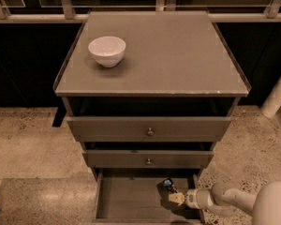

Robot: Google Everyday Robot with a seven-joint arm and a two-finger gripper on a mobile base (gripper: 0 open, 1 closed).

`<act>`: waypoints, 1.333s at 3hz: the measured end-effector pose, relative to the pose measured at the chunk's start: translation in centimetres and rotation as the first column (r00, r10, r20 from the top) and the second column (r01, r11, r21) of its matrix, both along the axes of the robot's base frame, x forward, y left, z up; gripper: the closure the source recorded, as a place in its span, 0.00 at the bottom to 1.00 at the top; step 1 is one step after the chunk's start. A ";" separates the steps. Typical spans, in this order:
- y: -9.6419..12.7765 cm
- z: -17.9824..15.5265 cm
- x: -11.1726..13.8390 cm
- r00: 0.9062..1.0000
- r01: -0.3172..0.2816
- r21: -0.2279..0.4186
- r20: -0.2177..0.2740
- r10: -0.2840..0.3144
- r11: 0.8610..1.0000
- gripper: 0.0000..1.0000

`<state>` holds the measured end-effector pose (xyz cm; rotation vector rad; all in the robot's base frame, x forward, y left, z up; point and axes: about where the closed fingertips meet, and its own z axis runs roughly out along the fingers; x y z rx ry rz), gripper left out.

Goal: Place redbull can into bottom drawer

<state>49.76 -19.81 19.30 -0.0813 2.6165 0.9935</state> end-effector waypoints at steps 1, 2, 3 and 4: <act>0.0 0.0 0.0 1.000 0.000 0.000 0.000 0.000 1.000 0.35; 0.0 0.0 0.0 1.000 0.000 0.000 0.000 0.000 1.000 0.11; 0.0 0.0 0.0 1.000 0.000 0.000 0.000 0.000 1.000 0.00; 0.0 0.0 0.0 1.000 0.000 0.000 0.000 0.000 1.000 0.00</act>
Offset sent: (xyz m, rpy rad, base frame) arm 0.0000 0.0000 0.0000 0.0000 0.0000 0.0000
